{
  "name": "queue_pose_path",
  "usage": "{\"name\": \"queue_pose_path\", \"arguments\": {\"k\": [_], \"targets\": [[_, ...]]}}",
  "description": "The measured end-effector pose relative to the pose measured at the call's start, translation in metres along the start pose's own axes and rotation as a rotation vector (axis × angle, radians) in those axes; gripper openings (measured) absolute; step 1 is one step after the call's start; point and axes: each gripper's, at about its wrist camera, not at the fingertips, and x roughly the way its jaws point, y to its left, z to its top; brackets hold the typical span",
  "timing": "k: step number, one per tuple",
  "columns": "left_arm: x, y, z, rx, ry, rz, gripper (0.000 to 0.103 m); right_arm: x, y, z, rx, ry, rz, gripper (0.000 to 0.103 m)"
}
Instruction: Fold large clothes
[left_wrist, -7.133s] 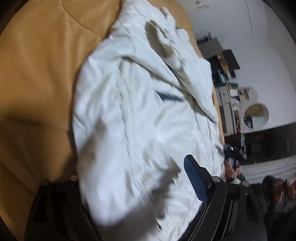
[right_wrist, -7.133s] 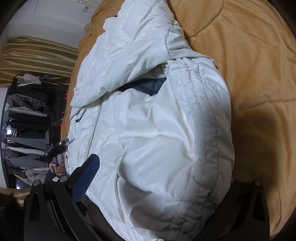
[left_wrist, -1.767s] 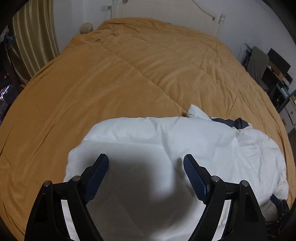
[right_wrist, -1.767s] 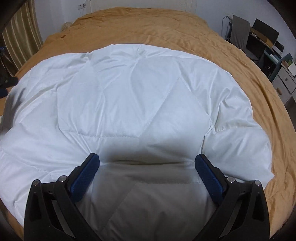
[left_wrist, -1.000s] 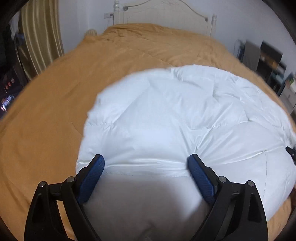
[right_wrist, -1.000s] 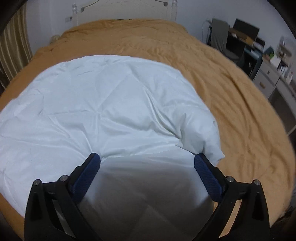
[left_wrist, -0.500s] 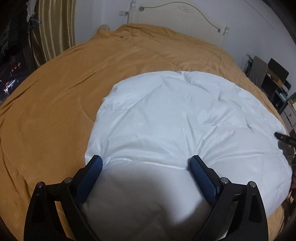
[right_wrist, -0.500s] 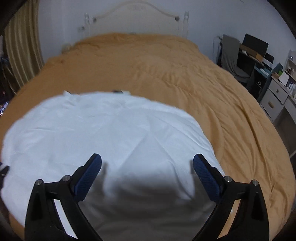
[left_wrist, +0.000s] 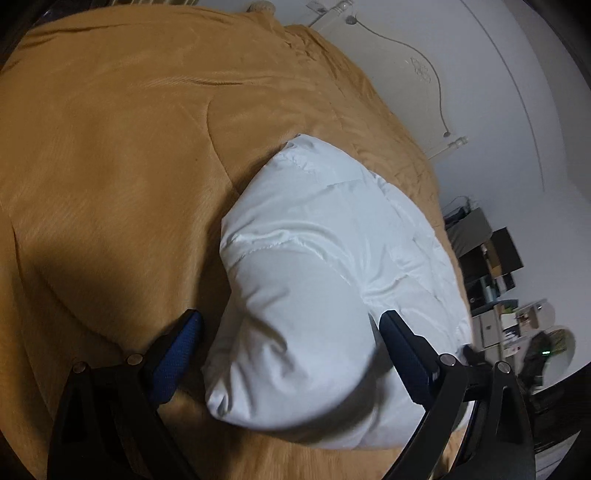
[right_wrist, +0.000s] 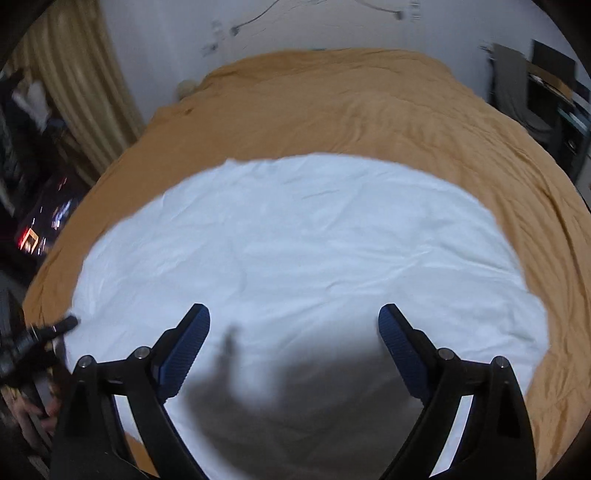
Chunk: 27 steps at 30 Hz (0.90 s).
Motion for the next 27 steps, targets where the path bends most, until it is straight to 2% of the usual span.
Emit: {"name": "queue_pose_path", "arguments": {"k": [1,2,3,5,9,17,18,19,21,22,23,24,26,27], "targets": [[-0.001,0.003,-0.002,-0.02,0.003,-0.035,0.096,0.02,0.006,-0.005,-0.035,0.046,-0.044,0.094],[0.0,0.004,-0.007,-0.03,0.005,-0.059,0.096,0.041,0.005,-0.011,-0.062,0.073,-0.083,0.1],[0.001,0.004,-0.009,-0.036,0.009,-0.079,0.096,0.053,-0.003,-0.015,-0.063,0.056,-0.08,0.103],[0.006,0.002,-0.01,-0.045,0.021,-0.1,0.096,0.063,-0.025,-0.011,0.006,0.063,-0.029,0.103],[0.004,0.006,-0.013,-0.064,0.033,-0.13,0.096,0.07,-0.045,-0.008,0.027,0.05,-0.034,0.102],[0.051,-0.024,0.006,-0.073,0.072,-0.183,0.097,0.072,-0.034,-0.006,0.01,0.051,-0.068,0.103],[0.057,-0.025,0.007,-0.081,0.072,-0.173,0.095,0.071,-0.034,-0.005,0.01,0.051,-0.071,0.103],[0.064,-0.024,0.008,-0.086,0.072,-0.133,0.095,0.065,-0.029,-0.012,0.011,0.05,-0.074,0.103],[0.067,-0.02,0.007,-0.099,0.062,-0.055,0.072,0.062,-0.026,-0.013,0.017,0.051,-0.078,0.103],[0.065,-0.019,0.005,-0.092,0.054,-0.054,0.068,0.058,-0.026,-0.015,0.022,0.047,-0.08,0.102],[0.061,-0.02,0.003,-0.077,0.045,-0.057,0.057,0.053,-0.023,-0.016,0.024,0.044,-0.089,0.101],[0.057,-0.022,0.002,-0.059,0.039,-0.055,0.052,0.047,-0.019,-0.015,0.027,0.045,-0.097,0.097],[0.054,-0.024,-0.001,-0.035,0.041,-0.038,0.051,0.021,-0.008,-0.017,0.043,0.025,-0.057,0.065],[0.054,-0.026,-0.002,-0.026,0.042,-0.029,0.051,0.007,0.001,-0.015,0.048,0.013,-0.009,0.059]]}}
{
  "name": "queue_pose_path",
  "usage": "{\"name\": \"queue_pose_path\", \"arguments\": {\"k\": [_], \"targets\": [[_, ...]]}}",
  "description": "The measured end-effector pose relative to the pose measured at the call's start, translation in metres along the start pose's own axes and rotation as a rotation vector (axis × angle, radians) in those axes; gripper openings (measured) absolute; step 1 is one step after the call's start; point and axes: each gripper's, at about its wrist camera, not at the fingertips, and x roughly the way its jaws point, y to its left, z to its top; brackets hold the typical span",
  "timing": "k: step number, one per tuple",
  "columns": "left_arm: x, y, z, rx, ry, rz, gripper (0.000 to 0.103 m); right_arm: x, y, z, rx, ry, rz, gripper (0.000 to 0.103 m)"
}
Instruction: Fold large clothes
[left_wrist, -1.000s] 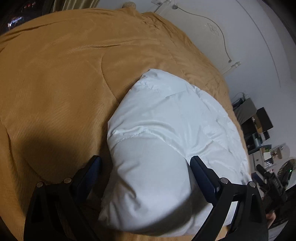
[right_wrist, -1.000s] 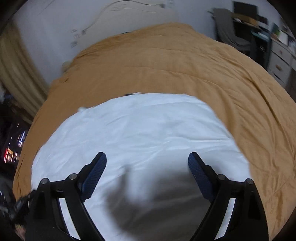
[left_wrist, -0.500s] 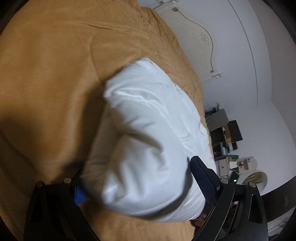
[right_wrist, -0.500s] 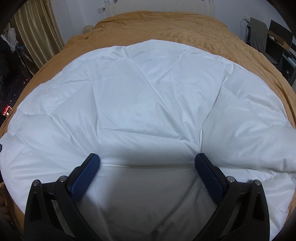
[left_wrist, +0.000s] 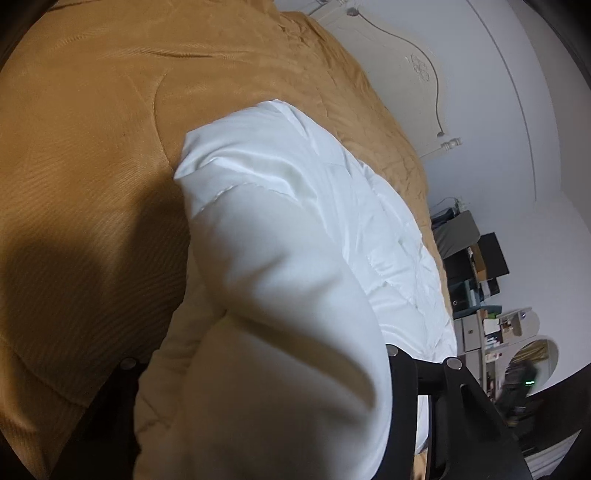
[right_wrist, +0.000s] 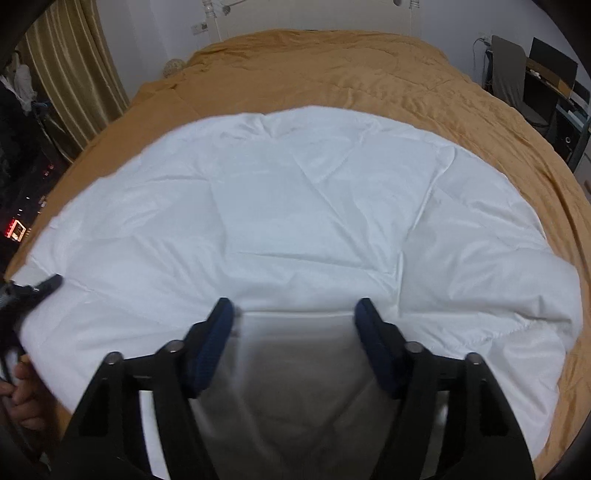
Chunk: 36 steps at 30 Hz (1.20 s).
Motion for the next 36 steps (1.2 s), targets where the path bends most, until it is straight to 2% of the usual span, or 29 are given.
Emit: {"name": "queue_pose_path", "arguments": {"k": [2,3,4,5,6,9,13,20,24,27,29,34,36], "targets": [[0.002,-0.002,0.001,0.0,0.001,0.007,0.051,-0.017,0.018,0.004,-0.006,0.007,0.071,0.046],[0.003,-0.001,0.003,-0.004,0.002,0.007,0.051,-0.02,0.028,0.004,-0.015,0.027,0.095,0.045],[0.002,0.001,0.003,-0.003,0.003,0.01,0.051,-0.015,0.039,0.004,-0.027,0.073,0.119,0.043],[0.0,0.004,0.004,0.003,0.005,0.012,0.051,-0.005,0.046,0.001,-0.029,0.126,0.134,0.03],[-0.004,0.006,0.001,0.009,0.008,0.016,0.051,0.01,0.051,-0.001,-0.022,0.182,0.141,0.025],[0.002,-0.001,0.0,0.027,0.016,0.025,0.052,0.044,0.054,0.013,-0.026,0.21,0.071,0.017],[0.005,-0.005,0.0,0.031,0.026,0.025,0.052,0.092,0.035,0.069,0.078,0.266,0.028,0.0],[0.008,-0.001,-0.004,0.049,0.04,0.025,0.052,0.179,0.013,0.157,0.229,0.308,0.015,0.0],[0.005,0.002,-0.005,0.052,0.043,0.017,0.052,0.204,0.012,0.178,0.254,0.298,0.013,0.0],[0.002,0.007,-0.005,0.047,0.045,0.014,0.052,0.199,0.014,0.173,0.276,0.304,0.01,0.0],[0.002,0.008,-0.005,0.048,0.045,0.011,0.052,0.181,0.018,0.159,0.267,0.31,0.008,0.0],[-0.001,0.012,-0.003,0.05,0.042,0.011,0.052,0.123,0.037,0.095,0.209,0.344,0.068,0.0],[-0.002,0.013,-0.004,0.054,0.04,0.013,0.052,0.096,0.048,0.068,0.16,0.347,0.065,0.0]]}}
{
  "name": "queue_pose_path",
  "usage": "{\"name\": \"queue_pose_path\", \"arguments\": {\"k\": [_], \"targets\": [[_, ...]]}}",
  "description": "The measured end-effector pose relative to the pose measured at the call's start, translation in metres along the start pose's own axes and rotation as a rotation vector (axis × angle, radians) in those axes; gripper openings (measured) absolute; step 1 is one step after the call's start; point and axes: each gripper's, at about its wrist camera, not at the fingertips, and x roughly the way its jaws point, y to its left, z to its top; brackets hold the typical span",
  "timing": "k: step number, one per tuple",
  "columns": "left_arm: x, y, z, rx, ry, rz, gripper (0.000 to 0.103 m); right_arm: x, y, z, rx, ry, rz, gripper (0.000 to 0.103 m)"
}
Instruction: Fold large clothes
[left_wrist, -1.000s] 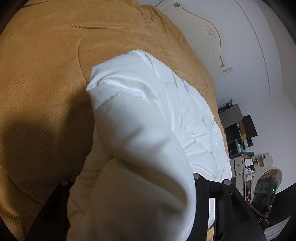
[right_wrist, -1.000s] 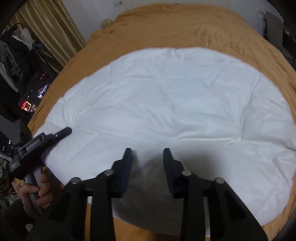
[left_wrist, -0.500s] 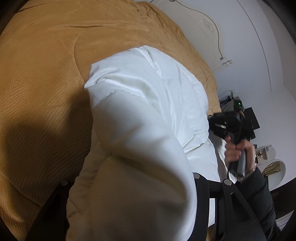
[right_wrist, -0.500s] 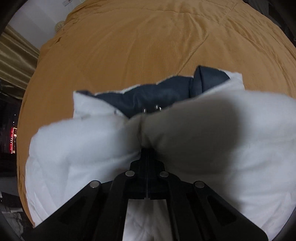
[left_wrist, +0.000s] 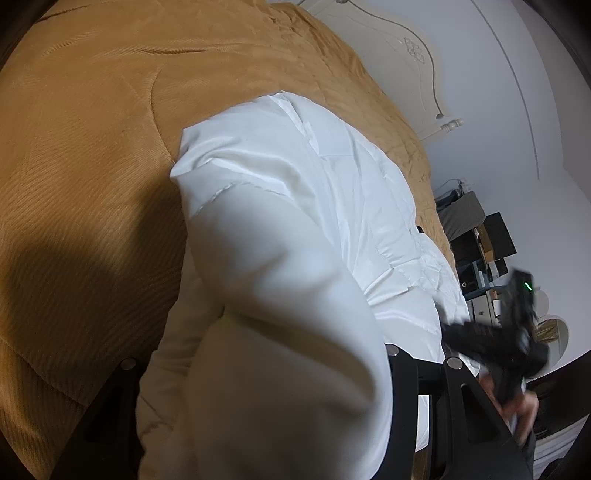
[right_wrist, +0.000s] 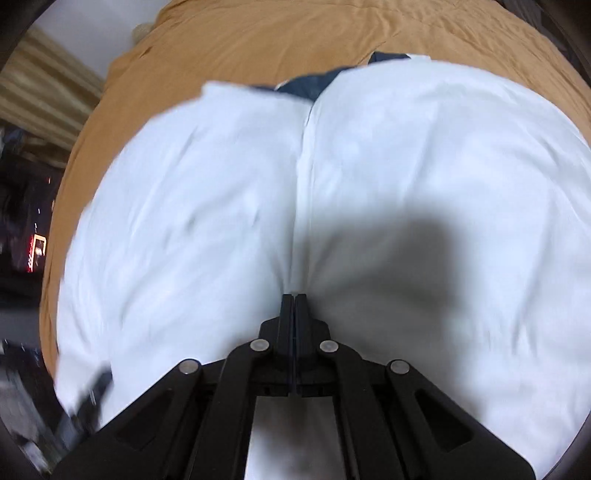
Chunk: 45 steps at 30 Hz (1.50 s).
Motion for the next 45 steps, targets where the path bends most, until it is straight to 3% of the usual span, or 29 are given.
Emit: {"name": "queue_pose_path", "arguments": {"k": [4,8,15,19,23,26,29,34,36,39,42,45], "targets": [[-0.001,-0.003,-0.001,0.001,0.0,0.002,0.052,-0.028,0.016,-0.052,-0.071,0.039,0.022,0.001],[0.001,-0.012,-0.003,0.017,0.004,0.004,0.052,-0.02,0.019,-0.09,-0.097,0.024,-0.006,0.002],[0.002,-0.007,-0.002,0.009,0.011,-0.002,0.054,-0.018,0.022,-0.098,-0.086,0.074,0.008,0.002],[0.0,-0.011,-0.003,0.039,0.025,-0.005,0.054,0.007,0.023,-0.108,-0.137,0.059,-0.041,0.0],[-0.007,-0.006,-0.001,0.054,0.028,-0.011,0.054,0.014,0.024,-0.1,-0.125,0.054,-0.031,0.0],[-0.008,0.004,-0.001,0.019,0.032,-0.031,0.054,-0.006,0.009,-0.083,-0.051,0.031,0.027,0.0],[-0.008,0.005,0.0,0.024,0.033,-0.027,0.054,-0.006,0.011,-0.04,-0.066,-0.03,-0.009,0.0],[-0.009,0.003,0.001,0.033,0.033,-0.023,0.054,0.031,0.011,0.06,0.017,-0.024,-0.008,0.0],[-0.007,-0.001,0.002,0.033,0.036,-0.029,0.054,0.045,0.007,0.102,0.057,-0.075,-0.03,0.0],[-0.01,0.001,0.001,0.046,0.033,-0.026,0.054,0.074,-0.003,0.143,0.103,-0.063,-0.006,0.0],[-0.01,0.002,0.001,0.044,0.034,-0.014,0.054,0.08,-0.018,0.143,0.181,-0.049,0.07,0.0],[-0.011,0.004,0.0,0.036,0.039,-0.021,0.054,0.055,-0.002,0.117,0.14,-0.049,0.021,0.002]]}}
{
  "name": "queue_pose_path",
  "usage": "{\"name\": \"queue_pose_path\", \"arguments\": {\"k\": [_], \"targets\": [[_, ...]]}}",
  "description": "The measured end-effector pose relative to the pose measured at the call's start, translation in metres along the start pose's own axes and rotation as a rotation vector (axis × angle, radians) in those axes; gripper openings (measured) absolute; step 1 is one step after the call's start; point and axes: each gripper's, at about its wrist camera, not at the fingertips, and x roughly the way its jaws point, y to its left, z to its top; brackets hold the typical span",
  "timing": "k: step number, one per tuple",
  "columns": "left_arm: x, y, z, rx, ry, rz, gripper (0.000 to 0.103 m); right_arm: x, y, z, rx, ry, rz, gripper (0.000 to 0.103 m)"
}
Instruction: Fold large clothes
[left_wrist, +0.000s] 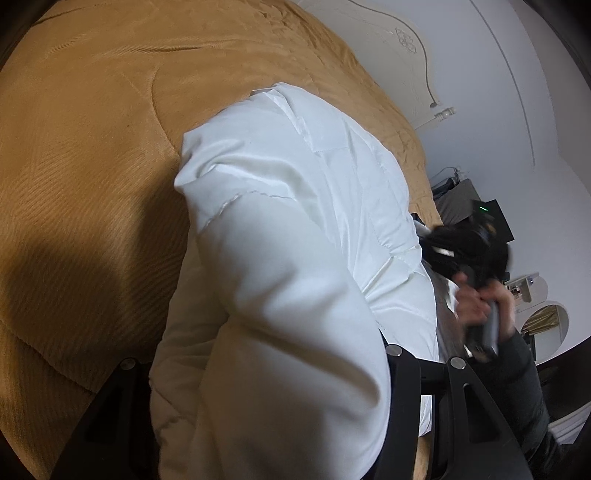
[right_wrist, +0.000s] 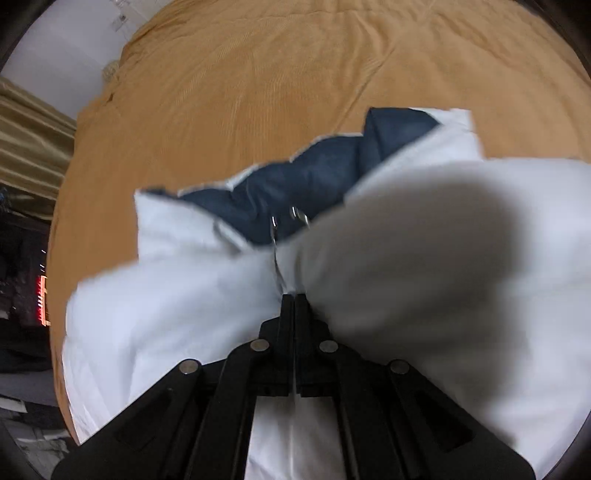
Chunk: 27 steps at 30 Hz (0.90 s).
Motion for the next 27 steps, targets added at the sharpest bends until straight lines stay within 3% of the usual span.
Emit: {"name": "queue_pose_path", "arguments": {"k": [2,4,7,8,11,14,16,19,22,24,25,27], "targets": [[-0.001,0.001,0.0,-0.002,-0.001,0.002,0.054,-0.03,0.0,-0.022,-0.051,-0.016,0.038,0.005],[-0.002,-0.001,0.0,0.001,-0.005,0.011,0.054,-0.052,0.006,-0.064,-0.096,0.012,0.019,0.007],[-0.003,-0.005,0.0,0.004,-0.006,0.01,0.054,-0.052,0.003,-0.122,-0.158,0.082,-0.009,0.007],[-0.005,-0.008,0.0,0.004,-0.006,0.007,0.054,-0.046,0.0,-0.132,-0.173,0.053,-0.017,0.007],[-0.017,-0.022,0.003,0.041,-0.023,0.029,0.051,-0.026,-0.003,-0.137,-0.191,-0.014,-0.039,0.001],[-0.034,-0.056,0.01,0.11,-0.028,0.051,0.041,-0.026,0.002,-0.145,-0.239,-0.038,-0.09,0.001],[-0.042,-0.085,0.017,0.156,-0.029,0.072,0.039,-0.025,0.001,-0.146,-0.234,-0.048,-0.081,0.001],[-0.05,-0.148,0.022,0.281,-0.04,0.133,0.038,-0.032,-0.021,-0.144,-0.205,-0.048,0.048,0.002],[-0.048,-0.223,0.014,0.471,-0.055,0.188,0.038,-0.06,-0.059,-0.143,-0.131,0.01,0.256,0.004],[-0.037,-0.272,0.0,0.609,-0.047,0.215,0.038,-0.102,-0.094,-0.144,-0.091,-0.056,0.304,0.005],[-0.028,-0.297,-0.013,0.69,-0.035,0.229,0.038,-0.125,-0.114,-0.145,-0.078,-0.111,0.289,0.012],[-0.004,-0.338,-0.04,0.815,-0.004,0.244,0.038,-0.171,-0.157,-0.15,-0.022,-0.235,0.235,0.05]]}}
